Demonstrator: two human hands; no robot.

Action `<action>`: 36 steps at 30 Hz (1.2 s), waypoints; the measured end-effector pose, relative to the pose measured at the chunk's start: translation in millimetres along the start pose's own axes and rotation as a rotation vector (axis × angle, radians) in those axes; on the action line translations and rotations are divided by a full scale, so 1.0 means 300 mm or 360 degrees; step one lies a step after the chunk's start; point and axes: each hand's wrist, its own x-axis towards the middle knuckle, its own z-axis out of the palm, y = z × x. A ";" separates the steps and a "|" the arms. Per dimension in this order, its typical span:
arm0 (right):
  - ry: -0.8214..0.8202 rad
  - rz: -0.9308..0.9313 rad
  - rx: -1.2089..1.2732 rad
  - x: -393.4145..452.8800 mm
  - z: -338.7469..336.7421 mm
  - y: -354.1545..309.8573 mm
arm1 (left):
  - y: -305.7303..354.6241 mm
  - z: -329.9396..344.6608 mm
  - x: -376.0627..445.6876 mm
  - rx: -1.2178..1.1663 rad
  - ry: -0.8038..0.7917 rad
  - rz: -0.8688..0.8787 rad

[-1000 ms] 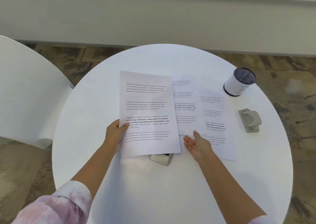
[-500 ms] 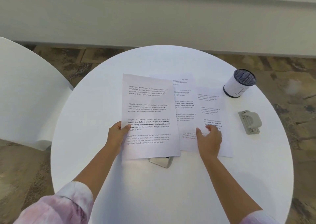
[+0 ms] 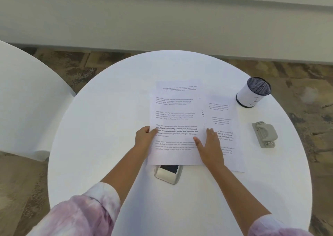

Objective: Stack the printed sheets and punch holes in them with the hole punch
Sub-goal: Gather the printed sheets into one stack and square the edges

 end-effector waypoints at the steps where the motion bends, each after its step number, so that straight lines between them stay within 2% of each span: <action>1: 0.0005 0.0012 0.0018 0.003 0.000 0.001 | 0.009 0.018 -0.001 -0.0041 -0.0054 -0.0033; 6: -0.0028 0.0024 0.0053 0.009 -0.011 0.007 | 0.039 0.063 0.018 -0.0304 -0.0242 -0.0209; 9: -0.0016 0.0004 0.0101 0.008 -0.015 0.014 | 0.060 0.071 0.026 -0.0199 -0.0272 -0.0280; 16: -0.0049 -0.0014 0.0140 0.005 -0.030 0.008 | 0.093 0.082 0.042 -0.0137 -0.0355 -0.0258; 19: -0.0012 -0.0009 0.0176 0.007 -0.052 0.002 | 0.072 0.083 0.058 0.0044 -0.0280 -0.0223; 22: 0.0077 0.0041 0.0145 0.011 -0.068 0.001 | 0.058 0.060 0.085 0.0314 -0.0051 -0.0185; 26: 0.0123 0.0011 0.0167 -0.005 -0.076 -0.022 | 0.054 0.003 0.063 0.0550 0.0134 -0.0079; 28: 0.0131 -0.0020 0.0220 -0.016 -0.075 -0.040 | 0.053 -0.032 0.049 0.0464 0.0186 -0.0046; 30: 0.0142 -0.0038 0.0270 -0.021 -0.074 -0.055 | 0.057 -0.068 0.037 0.0189 0.0143 -0.0076; 33: 0.0078 0.0064 0.0546 -0.018 -0.078 -0.115 | 0.078 -0.122 -0.003 -0.0056 -0.0025 -0.0162; 36: -0.0201 0.0481 0.1306 -0.004 -0.088 -0.190 | 0.081 -0.180 -0.044 -0.0005 -0.0119 -0.0064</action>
